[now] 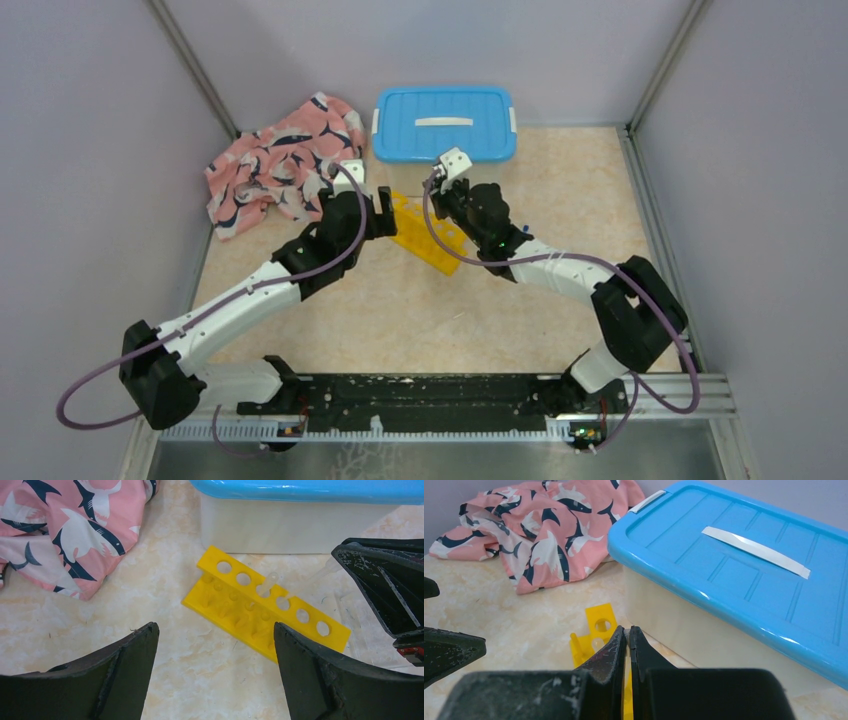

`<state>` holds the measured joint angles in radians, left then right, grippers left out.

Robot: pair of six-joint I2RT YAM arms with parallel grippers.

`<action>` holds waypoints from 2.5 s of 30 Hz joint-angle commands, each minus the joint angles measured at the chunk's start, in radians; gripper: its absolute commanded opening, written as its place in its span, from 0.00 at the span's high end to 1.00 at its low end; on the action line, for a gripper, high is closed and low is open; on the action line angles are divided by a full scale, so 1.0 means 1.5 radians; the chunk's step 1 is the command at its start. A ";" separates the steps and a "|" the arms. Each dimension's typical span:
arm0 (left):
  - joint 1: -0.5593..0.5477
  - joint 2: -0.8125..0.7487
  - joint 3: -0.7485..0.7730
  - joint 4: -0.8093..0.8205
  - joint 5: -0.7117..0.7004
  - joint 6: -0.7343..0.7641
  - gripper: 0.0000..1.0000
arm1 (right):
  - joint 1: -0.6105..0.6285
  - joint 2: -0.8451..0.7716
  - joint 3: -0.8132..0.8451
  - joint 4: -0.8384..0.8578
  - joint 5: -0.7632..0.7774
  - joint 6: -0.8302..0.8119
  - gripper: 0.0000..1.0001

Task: Organize the chemistry lab equipment
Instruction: Insert the test tube into the slot of the test tube rack.

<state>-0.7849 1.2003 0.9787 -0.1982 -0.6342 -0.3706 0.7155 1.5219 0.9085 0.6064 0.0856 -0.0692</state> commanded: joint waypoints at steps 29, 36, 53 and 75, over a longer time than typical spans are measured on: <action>0.033 -0.006 -0.034 0.054 0.029 0.003 0.09 | 0.009 0.074 -0.025 0.085 -0.010 0.009 1.00; 0.038 -0.006 -0.041 0.059 0.035 0.002 0.09 | 0.011 0.083 -0.028 0.095 -0.011 0.011 1.00; 0.048 -0.003 -0.054 0.075 0.045 0.004 0.09 | 0.013 0.100 -0.055 0.149 -0.004 0.012 1.00; 0.054 -0.001 -0.062 0.081 0.056 -0.001 0.09 | 0.015 0.112 -0.067 0.149 0.001 0.015 0.86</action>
<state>-0.7105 1.2007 0.8982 -0.1043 -0.5602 -0.3702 0.7204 1.6806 0.8242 0.7868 0.0853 -0.0574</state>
